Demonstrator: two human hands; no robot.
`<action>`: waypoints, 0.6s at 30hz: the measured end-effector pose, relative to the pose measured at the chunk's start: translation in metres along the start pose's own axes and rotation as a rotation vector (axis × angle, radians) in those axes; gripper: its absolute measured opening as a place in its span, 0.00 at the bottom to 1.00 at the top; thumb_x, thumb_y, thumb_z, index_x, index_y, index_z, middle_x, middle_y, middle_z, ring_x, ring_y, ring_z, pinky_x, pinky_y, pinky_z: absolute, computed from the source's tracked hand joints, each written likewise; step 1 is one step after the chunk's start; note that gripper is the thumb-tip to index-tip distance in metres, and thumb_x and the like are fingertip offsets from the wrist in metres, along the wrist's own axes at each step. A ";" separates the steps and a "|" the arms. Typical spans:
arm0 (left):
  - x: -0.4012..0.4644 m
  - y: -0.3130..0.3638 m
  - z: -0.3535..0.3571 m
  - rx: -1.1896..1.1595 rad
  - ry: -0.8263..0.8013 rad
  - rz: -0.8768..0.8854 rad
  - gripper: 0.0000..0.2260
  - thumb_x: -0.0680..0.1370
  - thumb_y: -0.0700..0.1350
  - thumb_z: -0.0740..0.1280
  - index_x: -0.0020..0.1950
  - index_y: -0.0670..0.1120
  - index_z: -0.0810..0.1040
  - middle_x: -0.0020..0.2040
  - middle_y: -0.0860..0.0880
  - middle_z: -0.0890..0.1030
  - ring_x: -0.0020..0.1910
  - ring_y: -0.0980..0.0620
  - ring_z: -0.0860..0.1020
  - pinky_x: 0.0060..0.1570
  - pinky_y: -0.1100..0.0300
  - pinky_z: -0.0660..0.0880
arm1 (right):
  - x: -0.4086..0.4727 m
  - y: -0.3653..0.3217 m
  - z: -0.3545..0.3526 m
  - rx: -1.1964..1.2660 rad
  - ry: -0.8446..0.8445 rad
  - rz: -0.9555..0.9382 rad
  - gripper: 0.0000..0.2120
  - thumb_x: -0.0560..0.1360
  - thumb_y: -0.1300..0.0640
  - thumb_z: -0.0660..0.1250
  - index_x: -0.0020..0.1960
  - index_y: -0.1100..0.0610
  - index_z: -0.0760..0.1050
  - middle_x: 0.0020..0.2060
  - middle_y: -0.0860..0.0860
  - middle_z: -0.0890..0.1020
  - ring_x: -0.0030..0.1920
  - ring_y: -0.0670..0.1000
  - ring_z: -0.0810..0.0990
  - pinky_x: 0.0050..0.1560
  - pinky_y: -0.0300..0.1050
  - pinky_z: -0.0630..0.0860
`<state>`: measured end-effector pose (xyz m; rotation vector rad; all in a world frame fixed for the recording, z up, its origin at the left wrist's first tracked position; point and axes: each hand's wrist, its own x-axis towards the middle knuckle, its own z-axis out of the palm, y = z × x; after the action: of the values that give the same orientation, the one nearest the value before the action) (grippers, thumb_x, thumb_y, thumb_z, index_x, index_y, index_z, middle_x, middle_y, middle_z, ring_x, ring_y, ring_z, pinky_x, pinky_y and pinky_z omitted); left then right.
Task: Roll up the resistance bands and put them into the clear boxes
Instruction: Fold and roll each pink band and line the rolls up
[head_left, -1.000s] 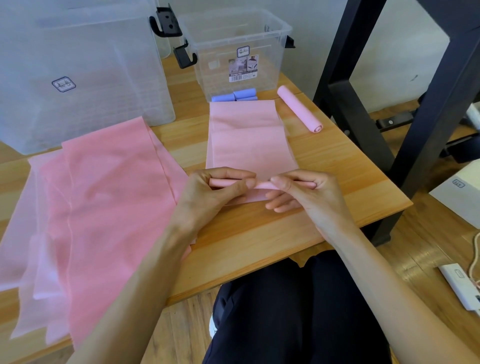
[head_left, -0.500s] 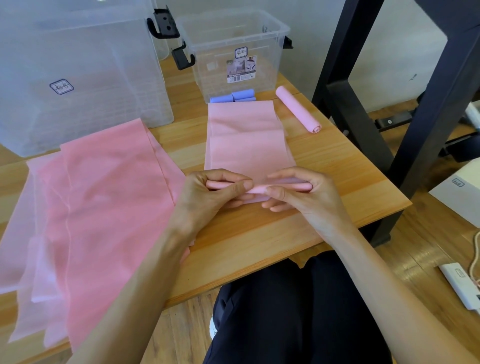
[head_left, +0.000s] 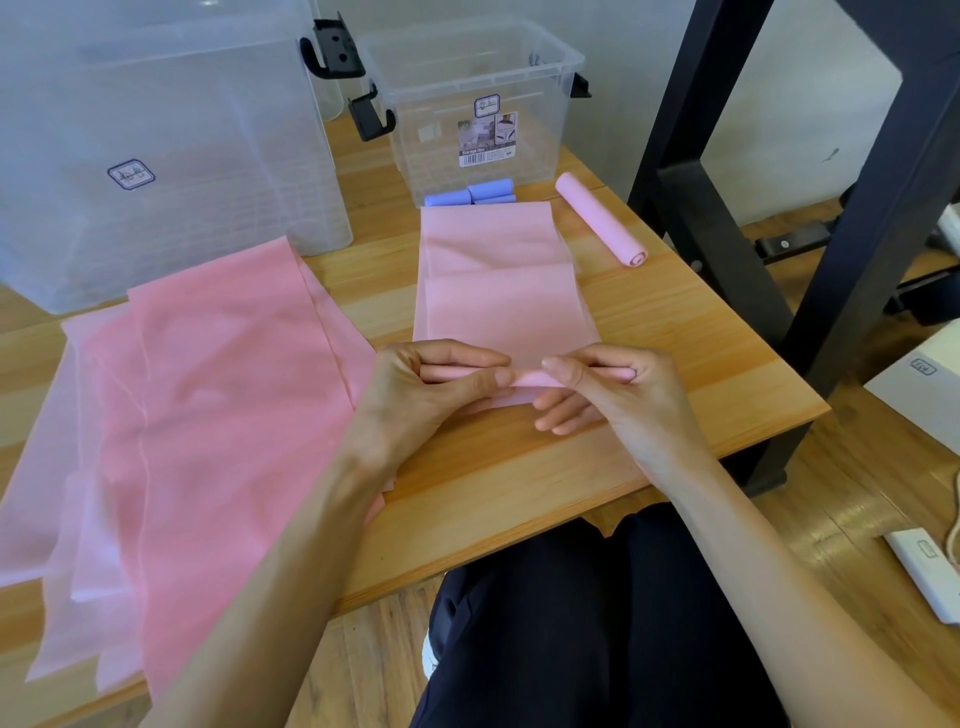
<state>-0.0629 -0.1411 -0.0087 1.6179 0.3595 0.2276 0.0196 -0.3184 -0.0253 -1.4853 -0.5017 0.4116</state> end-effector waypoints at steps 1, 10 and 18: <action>0.000 -0.001 0.000 -0.006 0.004 -0.006 0.07 0.67 0.45 0.77 0.44 0.47 0.86 0.40 0.48 0.87 0.42 0.52 0.85 0.49 0.61 0.81 | 0.000 0.000 0.001 0.005 -0.006 -0.002 0.08 0.73 0.57 0.72 0.48 0.61 0.82 0.36 0.57 0.86 0.35 0.58 0.86 0.34 0.45 0.83; -0.002 0.000 -0.001 0.021 -0.036 0.036 0.07 0.67 0.45 0.76 0.45 0.48 0.86 0.41 0.49 0.87 0.42 0.55 0.84 0.46 0.65 0.80 | 0.002 0.000 0.001 0.003 -0.006 -0.002 0.07 0.74 0.58 0.71 0.48 0.62 0.82 0.37 0.57 0.86 0.35 0.58 0.86 0.35 0.45 0.83; 0.001 0.000 0.000 -0.023 0.019 -0.011 0.05 0.71 0.45 0.74 0.45 0.46 0.86 0.41 0.53 0.86 0.40 0.58 0.83 0.41 0.68 0.78 | 0.001 0.002 0.002 0.016 0.027 0.007 0.07 0.76 0.58 0.69 0.47 0.62 0.82 0.35 0.59 0.85 0.33 0.58 0.85 0.33 0.46 0.83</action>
<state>-0.0623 -0.1413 -0.0091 1.5917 0.3788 0.2386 0.0199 -0.3160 -0.0268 -1.4753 -0.4709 0.3995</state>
